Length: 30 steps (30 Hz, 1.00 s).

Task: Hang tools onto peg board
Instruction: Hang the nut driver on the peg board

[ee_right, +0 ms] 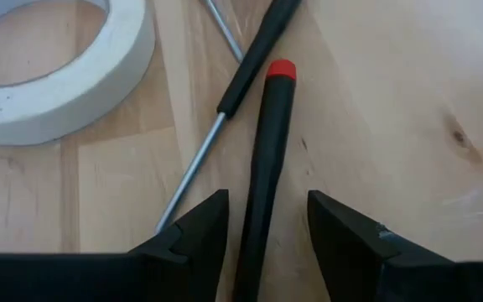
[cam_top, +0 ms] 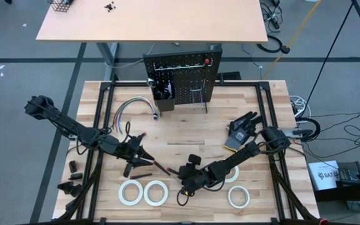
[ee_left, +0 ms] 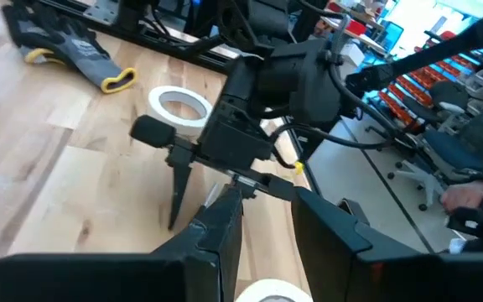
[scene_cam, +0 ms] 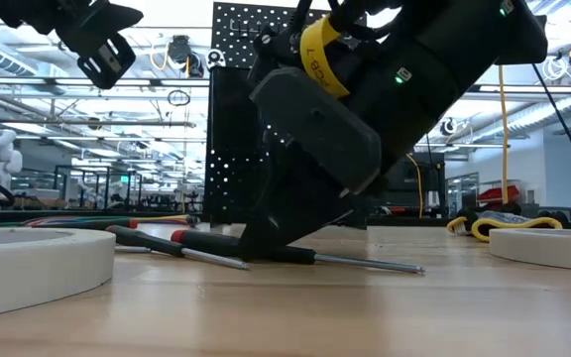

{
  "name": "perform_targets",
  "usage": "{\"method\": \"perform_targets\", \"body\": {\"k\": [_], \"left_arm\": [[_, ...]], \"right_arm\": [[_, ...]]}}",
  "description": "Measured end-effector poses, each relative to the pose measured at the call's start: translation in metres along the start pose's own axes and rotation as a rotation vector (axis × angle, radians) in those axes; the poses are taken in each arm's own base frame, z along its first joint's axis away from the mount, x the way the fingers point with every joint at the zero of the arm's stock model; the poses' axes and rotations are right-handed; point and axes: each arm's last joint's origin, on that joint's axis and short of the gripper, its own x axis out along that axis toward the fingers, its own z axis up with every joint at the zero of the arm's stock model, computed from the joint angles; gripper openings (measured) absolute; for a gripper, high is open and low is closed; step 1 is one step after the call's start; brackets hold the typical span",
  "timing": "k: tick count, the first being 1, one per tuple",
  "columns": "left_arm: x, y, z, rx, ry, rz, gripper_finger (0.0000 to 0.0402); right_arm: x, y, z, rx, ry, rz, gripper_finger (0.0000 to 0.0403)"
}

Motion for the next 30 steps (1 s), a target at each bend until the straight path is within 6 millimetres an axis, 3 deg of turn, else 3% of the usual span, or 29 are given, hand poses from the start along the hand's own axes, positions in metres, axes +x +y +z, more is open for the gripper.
{"method": "perform_targets", "body": {"k": [7, 15, 17, 22, 30], "left_arm": [[0.000, 0.001, 0.001, 0.006, -0.034, 0.056, 0.0107], [0.000, -0.001, 0.005, -0.010, -0.068, 0.009, 0.0107], [0.000, -0.002, 0.006, -0.011, -0.072, 0.007, 0.0107], [0.000, -0.001, 0.007, -0.012, -0.087, 0.023, 0.0107], [-0.001, 0.000, 0.010, -0.018, -0.138, 0.078, 0.0107]], "right_arm": [[0.006, -0.001, -0.008, 0.025, 0.041, -0.023, 0.0141], [0.009, -0.004, -0.015, 0.092, 0.096, -0.044, 0.0038], [0.008, -0.006, -0.012, 0.124, 0.096, -0.031, 0.0021], [0.003, -0.015, 0.004, 0.243, 0.091, -0.002, 0.0024], [-0.013, -0.031, 0.032, 0.235, 0.014, -0.030, 0.0022]]}}
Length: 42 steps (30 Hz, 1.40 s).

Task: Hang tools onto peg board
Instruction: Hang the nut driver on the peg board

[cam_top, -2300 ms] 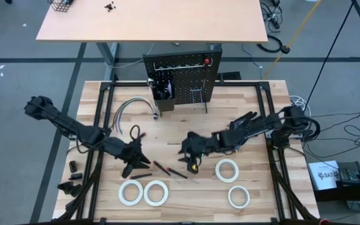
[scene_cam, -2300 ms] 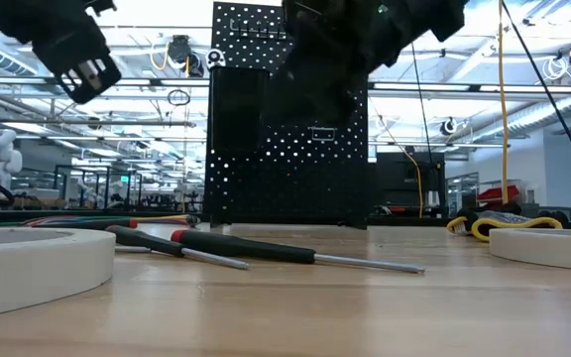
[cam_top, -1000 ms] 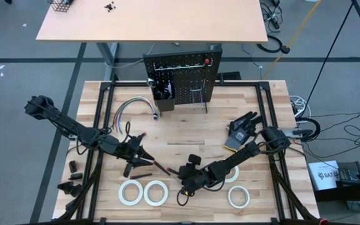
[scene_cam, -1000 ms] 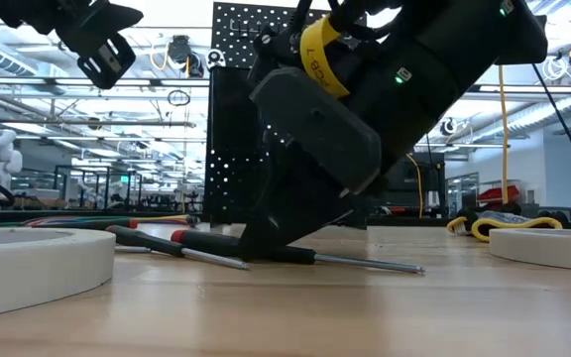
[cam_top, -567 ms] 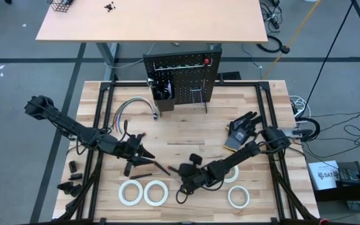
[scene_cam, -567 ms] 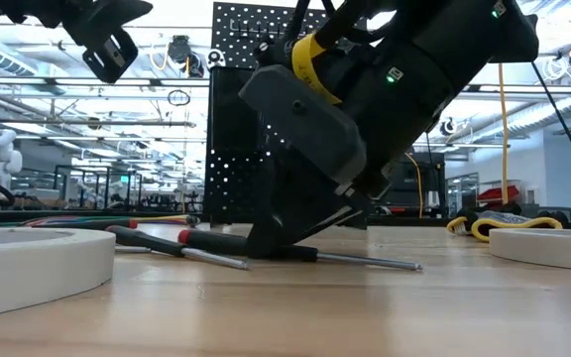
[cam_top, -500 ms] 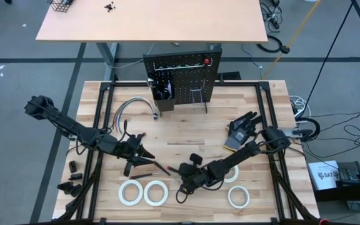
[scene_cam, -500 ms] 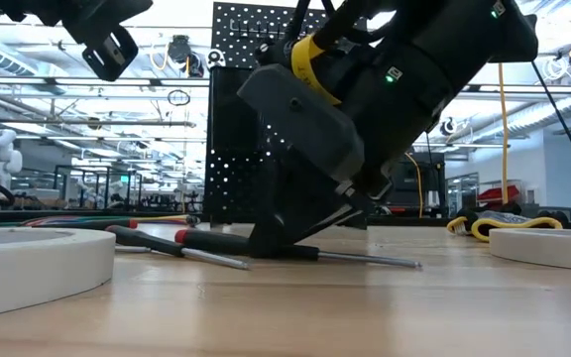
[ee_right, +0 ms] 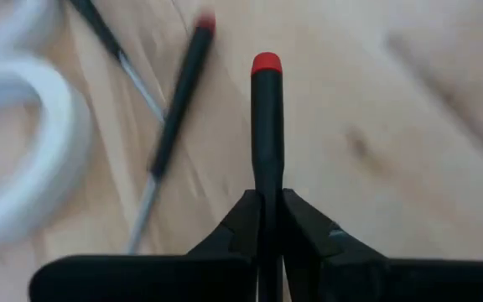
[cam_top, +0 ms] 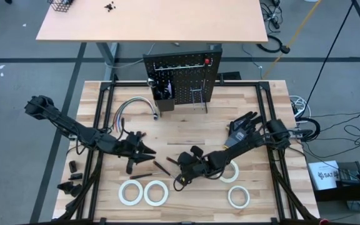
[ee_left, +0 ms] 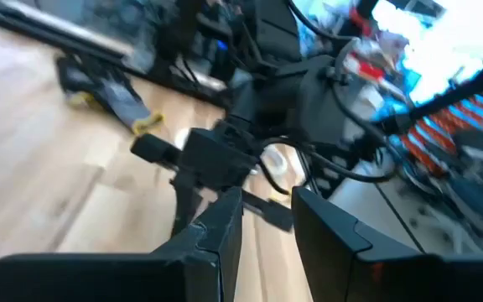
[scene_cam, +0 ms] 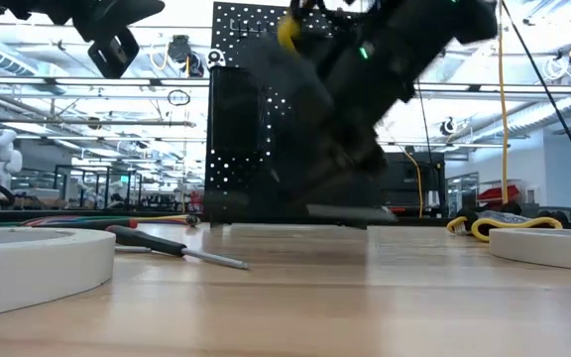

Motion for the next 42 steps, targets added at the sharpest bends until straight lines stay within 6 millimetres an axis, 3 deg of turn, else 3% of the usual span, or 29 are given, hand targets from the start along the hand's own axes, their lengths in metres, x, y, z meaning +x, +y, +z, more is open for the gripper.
{"method": "perform_targets", "body": {"k": [4, 9, 16, 21, 25, 35, 42], "left_arm": [[-0.002, 0.000, 0.007, -0.028, -0.114, 0.085, 0.0107], [-0.010, 0.002, 0.022, -0.079, -0.253, 0.174, 0.0107], [-0.005, 0.011, 0.026, -0.302, -0.317, 0.188, 0.0107], [0.003, 0.015, 0.025, -0.490, -0.374, 0.190, 0.0107], [0.008, 0.019, 0.023, -0.610, -0.398, 0.208, 0.0107], [0.018, 0.016, 0.023, -0.543, -0.449, 0.173, 0.0107], [0.036, 0.015, 0.018, -0.525, -0.410, 0.202, 0.0120]], "right_arm": [[-0.018, 0.001, 0.017, -0.003, -0.050, 0.026, 0.0022], [-0.057, 0.002, 0.042, -0.024, -0.200, -0.005, 0.0022], [-0.111, -0.002, 0.076, -0.053, -0.380, 0.008, 0.0022], [-0.133, -0.006, 0.092, -0.085, -0.470, 0.017, 0.0022], [-0.136, -0.013, 0.099, -0.093, -0.477, -0.002, 0.0022], [-0.124, -0.032, 0.115, -0.067, -0.447, 0.022, 0.0022], [-0.121, -0.039, 0.120, -0.066, -0.433, 0.038, 0.0022]]}}
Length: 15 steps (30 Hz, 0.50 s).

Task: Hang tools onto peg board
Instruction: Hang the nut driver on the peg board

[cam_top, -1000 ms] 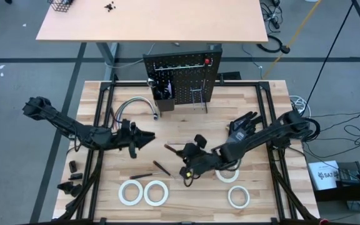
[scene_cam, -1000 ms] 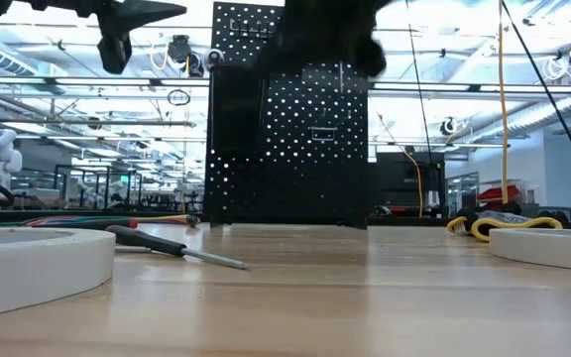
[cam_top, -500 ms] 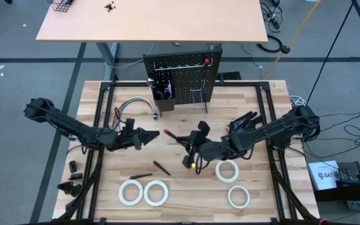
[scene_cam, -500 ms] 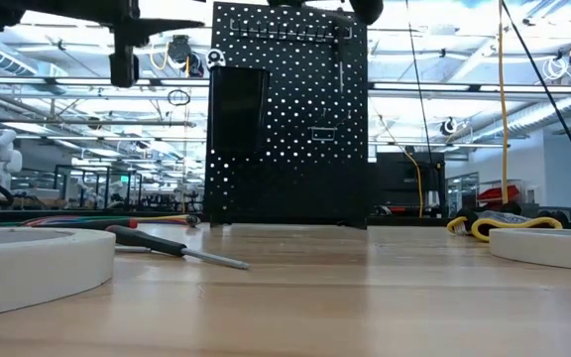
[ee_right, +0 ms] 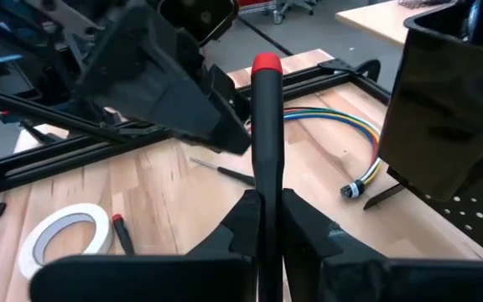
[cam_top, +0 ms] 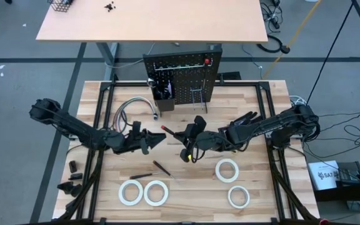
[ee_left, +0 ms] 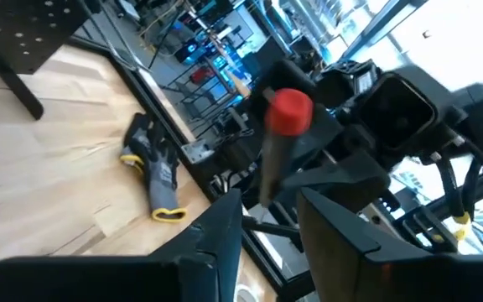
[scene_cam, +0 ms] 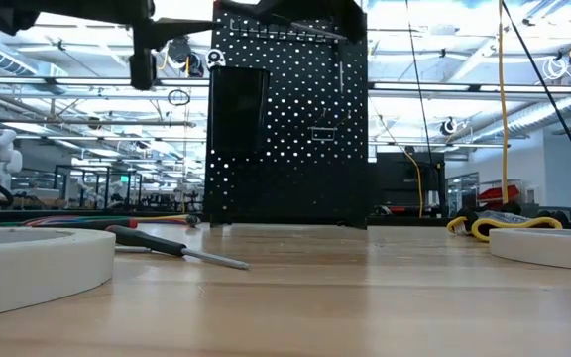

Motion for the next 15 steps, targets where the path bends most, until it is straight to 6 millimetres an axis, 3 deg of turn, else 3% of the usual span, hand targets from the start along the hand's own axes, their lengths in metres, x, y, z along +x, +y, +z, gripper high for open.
{"method": "perform_targets", "body": {"k": [8, 15], "left_arm": [[0.016, -0.006, 0.001, 0.053, -0.050, 0.036, 0.0190], [0.021, -0.002, 0.010, 0.040, -0.107, 0.054, 0.0201]], "right_arm": [[0.002, -0.003, 0.001, -0.001, 0.007, 0.008, 0.0022], [0.002, -0.003, 0.001, -0.002, 0.016, 0.028, 0.0022]]}}
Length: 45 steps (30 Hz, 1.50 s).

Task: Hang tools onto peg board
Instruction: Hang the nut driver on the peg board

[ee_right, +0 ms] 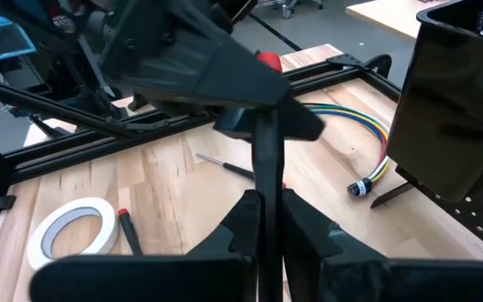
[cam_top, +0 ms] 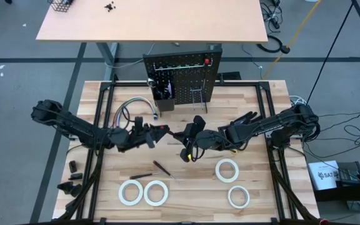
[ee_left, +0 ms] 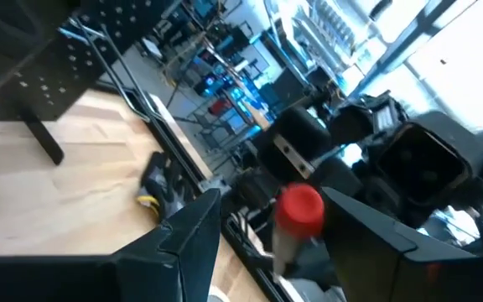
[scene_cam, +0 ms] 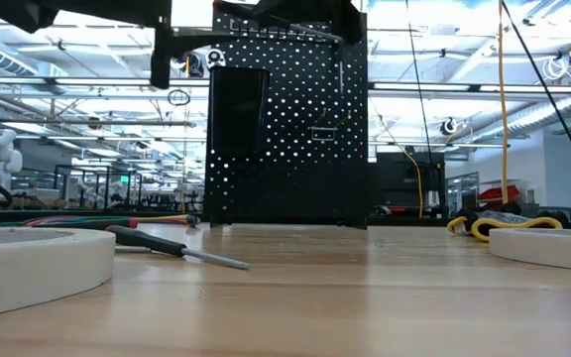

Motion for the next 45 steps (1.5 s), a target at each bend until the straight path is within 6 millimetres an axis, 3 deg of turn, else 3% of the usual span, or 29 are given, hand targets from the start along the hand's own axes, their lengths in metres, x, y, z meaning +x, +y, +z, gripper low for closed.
{"method": "perform_targets", "body": {"k": [34, 45], "left_arm": [[0.0022, 0.0014, 0.0022, 0.023, 0.012, -0.014, 0.0199], [0.0022, 0.0014, 0.0022, 0.062, 0.011, -0.015, 0.0118]], "right_arm": [[0.0035, -0.0067, 0.0028, -0.014, -0.004, -0.020, 0.0022], [0.0035, -0.0067, 0.0028, -0.013, -0.004, -0.020, 0.0022]]}}
